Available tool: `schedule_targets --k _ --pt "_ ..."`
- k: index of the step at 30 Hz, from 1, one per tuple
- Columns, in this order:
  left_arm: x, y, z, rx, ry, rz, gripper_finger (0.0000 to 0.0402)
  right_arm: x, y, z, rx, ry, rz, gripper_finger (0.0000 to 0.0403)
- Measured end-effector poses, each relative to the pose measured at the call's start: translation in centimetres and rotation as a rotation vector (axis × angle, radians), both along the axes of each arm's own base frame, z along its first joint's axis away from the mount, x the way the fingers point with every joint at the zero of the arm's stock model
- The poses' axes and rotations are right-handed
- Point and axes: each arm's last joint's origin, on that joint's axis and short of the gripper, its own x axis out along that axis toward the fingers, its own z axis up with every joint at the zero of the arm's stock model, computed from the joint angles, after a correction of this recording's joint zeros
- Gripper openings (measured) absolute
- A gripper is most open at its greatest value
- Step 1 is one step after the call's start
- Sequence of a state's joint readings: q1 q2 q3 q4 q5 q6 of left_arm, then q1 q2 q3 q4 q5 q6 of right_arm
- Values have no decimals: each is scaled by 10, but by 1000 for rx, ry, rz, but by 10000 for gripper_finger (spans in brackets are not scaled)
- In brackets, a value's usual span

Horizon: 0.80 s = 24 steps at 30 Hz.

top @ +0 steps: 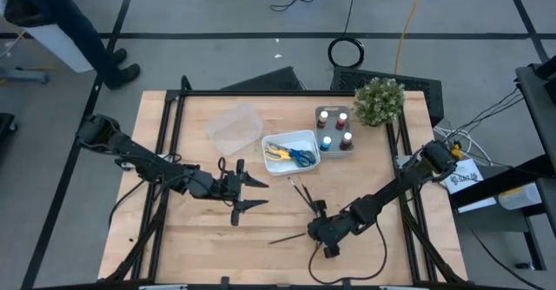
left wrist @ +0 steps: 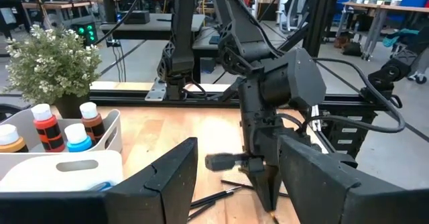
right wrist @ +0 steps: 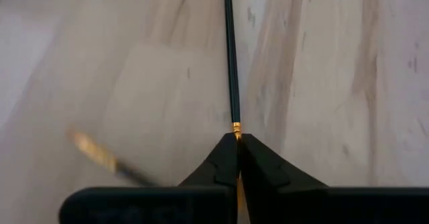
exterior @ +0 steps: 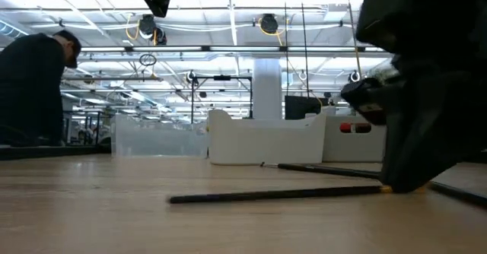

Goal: Pick & Place Paint Supplies
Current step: Put the bottom left gold paint brush in the transparent bin

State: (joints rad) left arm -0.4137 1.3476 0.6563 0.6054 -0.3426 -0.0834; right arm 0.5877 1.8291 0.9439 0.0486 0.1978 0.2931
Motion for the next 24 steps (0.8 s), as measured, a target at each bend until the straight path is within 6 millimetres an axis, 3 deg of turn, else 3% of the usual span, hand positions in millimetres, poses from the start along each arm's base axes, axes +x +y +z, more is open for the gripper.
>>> schedule_targets --k 6,12,24 --pt "0 0 0 1 2 0 214 -4 -1 44 -2 -177 -18 1" --pt "0 0 0 -47 8 2 214 -12 -4 76 -55 -307 -50 1" --pt "-8 -17 -9 9 87 -111 214 -7 -20 83 -129 -341 -111 0"
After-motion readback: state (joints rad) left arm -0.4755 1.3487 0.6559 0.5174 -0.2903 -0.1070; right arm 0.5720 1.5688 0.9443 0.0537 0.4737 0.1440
